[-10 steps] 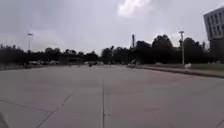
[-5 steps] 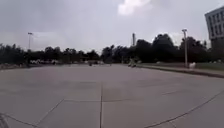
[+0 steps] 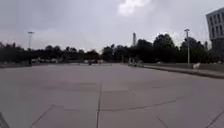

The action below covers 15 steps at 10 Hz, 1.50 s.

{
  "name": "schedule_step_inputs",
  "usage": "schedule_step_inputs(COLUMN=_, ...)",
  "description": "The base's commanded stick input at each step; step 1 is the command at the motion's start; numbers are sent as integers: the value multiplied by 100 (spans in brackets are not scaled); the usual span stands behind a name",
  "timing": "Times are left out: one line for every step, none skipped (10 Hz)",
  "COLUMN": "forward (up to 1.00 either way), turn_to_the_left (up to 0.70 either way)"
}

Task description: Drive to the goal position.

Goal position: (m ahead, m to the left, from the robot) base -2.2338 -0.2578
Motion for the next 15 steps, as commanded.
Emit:
schedule_step_inputs(forward=70, turn_to_the_left=0)
schedule_step_inputs(forward=70, turn_to_the_left=0)
schedule_step_inputs(forward=70, turn_to_the_left=0)
schedule_step_inputs(forward=70, turn_to_the_left=0)
schedule_step_inputs(forward=70, turn_to_the_left=0)
schedule_step_inputs(forward=70, turn_to_the_left=0)
schedule_step_inputs(forward=70, turn_to_the_left=0)
schedule_step_inputs(forward=70, turn_to_the_left=0)
schedule_step_inputs(forward=70, turn_to_the_left=0)
schedule_step_inputs(forward=70, turn_to_the_left=0)
schedule_step_inputs(forward=70, turn_to_the_left=-4)
schedule_step_inputs(forward=70, turn_to_the_left=-8)
schedule_step_inputs(forward=70, turn_to_the_left=-12)
schedule_step_inputs(forward=70, turn_to_the_left=-12)
schedule_step_inputs(forward=70, turn_to_the_left=-9)
